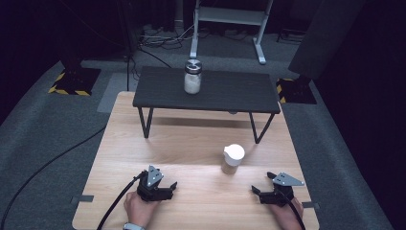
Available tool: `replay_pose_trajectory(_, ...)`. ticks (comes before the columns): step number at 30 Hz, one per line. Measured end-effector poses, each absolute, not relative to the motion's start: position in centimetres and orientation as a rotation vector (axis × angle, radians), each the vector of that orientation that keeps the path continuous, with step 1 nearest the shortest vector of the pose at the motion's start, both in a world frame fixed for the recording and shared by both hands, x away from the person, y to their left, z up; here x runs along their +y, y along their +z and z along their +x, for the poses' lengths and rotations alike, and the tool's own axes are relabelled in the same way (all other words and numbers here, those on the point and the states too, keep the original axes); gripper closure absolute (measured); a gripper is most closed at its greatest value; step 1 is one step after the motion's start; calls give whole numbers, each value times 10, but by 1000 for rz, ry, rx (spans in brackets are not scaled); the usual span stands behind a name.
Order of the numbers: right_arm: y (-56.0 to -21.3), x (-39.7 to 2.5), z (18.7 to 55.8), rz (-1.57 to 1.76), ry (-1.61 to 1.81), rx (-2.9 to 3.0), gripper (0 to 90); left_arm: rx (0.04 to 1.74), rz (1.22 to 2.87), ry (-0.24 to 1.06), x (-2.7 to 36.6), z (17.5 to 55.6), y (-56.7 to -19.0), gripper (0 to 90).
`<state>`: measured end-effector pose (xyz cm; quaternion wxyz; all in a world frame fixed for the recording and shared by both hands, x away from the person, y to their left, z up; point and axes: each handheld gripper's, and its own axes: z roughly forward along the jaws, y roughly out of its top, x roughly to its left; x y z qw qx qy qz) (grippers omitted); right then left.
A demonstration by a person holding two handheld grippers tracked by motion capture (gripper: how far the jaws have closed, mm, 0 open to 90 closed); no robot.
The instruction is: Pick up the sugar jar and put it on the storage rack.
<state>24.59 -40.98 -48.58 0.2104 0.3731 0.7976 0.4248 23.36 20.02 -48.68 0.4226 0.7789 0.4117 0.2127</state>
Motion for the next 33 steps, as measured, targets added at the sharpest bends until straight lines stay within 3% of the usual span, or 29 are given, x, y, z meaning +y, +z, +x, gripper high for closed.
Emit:
replay_pose_trajectory(10, -486, -410, 246, 1038, 1181, 2217, 65, 1002, 1956, 546, 196, 236, -492, 3)
replay_pose_trajectory(33, -486, -410, 247, 1034, 1182, 2220, 64, 1011, 1952, 550, 196, 235, -492, 3)
